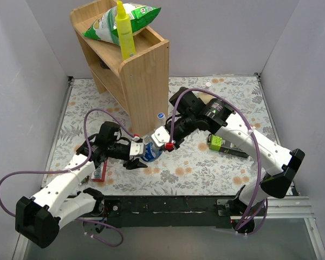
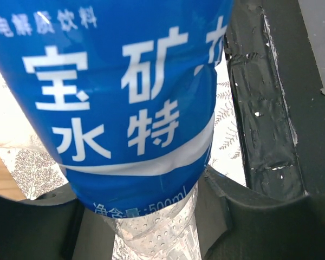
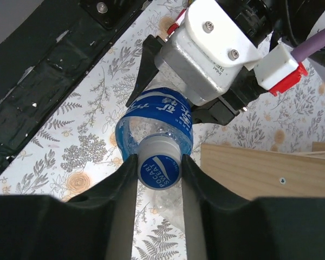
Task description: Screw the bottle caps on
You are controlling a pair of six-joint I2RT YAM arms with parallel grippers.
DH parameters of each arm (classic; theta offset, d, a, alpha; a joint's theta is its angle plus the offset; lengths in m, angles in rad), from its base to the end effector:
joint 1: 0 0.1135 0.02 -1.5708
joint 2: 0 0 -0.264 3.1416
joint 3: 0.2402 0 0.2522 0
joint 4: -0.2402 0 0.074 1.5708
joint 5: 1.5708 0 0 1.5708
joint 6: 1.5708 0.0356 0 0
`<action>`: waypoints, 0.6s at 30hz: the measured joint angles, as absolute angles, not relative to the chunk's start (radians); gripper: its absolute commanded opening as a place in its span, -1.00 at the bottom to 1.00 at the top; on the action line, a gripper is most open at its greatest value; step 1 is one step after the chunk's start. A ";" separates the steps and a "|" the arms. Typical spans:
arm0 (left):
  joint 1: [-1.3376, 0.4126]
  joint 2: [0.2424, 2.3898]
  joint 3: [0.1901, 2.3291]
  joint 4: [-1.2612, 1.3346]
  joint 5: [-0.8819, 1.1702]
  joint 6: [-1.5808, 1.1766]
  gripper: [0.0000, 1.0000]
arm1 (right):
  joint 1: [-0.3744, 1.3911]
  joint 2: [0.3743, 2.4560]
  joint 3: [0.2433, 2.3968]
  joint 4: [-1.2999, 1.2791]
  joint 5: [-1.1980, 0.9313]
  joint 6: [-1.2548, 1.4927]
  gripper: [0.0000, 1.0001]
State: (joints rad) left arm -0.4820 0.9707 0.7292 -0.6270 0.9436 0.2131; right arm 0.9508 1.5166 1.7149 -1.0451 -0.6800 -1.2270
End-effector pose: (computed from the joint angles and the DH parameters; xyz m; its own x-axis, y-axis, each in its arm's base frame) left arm 0.1500 -0.1110 0.2586 -0.5055 0.4046 -0.7621 0.8619 0.1964 -0.4675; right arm 0.1569 0.2583 0.4080 0.6769 -0.3117 -0.6668 -0.7047 -0.5360 -0.4648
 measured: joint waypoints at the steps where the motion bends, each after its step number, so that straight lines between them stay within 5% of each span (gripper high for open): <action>1: -0.482 0.969 0.729 -0.624 0.945 0.212 -1.00 | 0.951 1.520 1.725 -1.055 -0.680 -1.229 -0.56; 6: -0.482 0.958 0.713 -0.559 0.938 0.152 -1.00 | 0.948 1.569 1.805 -1.093 -0.681 -1.153 -0.97; 16: -0.497 0.902 0.553 -0.134 0.722 -0.303 -1.00 | 0.875 1.708 1.923 -0.908 -0.559 -0.357 -0.97; 17: -0.499 0.912 0.553 -0.108 0.707 -0.338 -1.00 | 0.875 1.708 1.924 -0.890 -0.537 -0.315 -0.81; 18: -0.501 0.918 0.553 -0.086 0.700 -0.367 -1.00 | 0.876 1.708 1.926 -0.871 -0.517 -0.276 -0.17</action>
State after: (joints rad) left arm -0.5007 0.9180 0.5533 -0.0864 0.7002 -0.3668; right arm 0.8757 1.7081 1.9263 -0.8715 -0.5167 -0.2764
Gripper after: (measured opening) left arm 0.466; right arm 0.403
